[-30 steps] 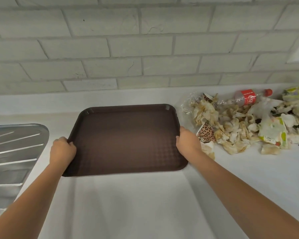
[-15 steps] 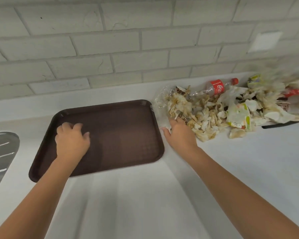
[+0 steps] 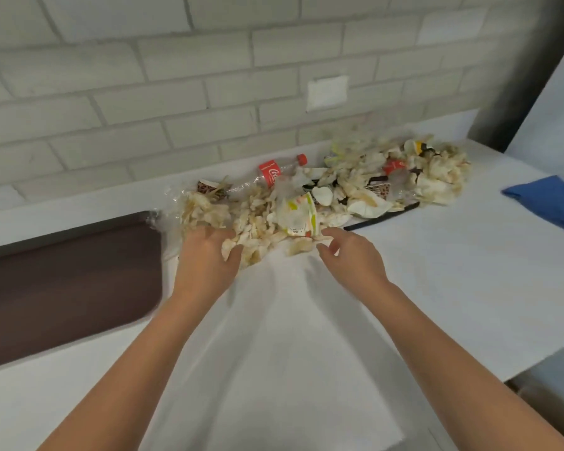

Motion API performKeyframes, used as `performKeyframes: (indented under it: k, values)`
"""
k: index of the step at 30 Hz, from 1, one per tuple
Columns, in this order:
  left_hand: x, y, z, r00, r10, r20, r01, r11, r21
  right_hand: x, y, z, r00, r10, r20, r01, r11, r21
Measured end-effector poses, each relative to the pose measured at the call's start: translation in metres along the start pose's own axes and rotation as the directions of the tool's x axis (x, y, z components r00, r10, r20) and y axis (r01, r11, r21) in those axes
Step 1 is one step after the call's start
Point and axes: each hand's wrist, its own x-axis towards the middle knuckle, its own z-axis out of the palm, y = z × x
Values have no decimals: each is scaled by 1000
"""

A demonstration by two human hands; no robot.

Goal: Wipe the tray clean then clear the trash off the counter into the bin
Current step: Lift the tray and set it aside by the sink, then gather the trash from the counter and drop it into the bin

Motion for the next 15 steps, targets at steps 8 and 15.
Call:
performKeyframes:
  k: [8,15]
  values:
    - [-8,79,61,962,-264,64,270,956,-115,37,75,-41,989,-53,141,45,997,56]
    - [20,26,34,848,-514,-129,504,857,-109,100,53,-16,987,-26,157,-7,979,204]
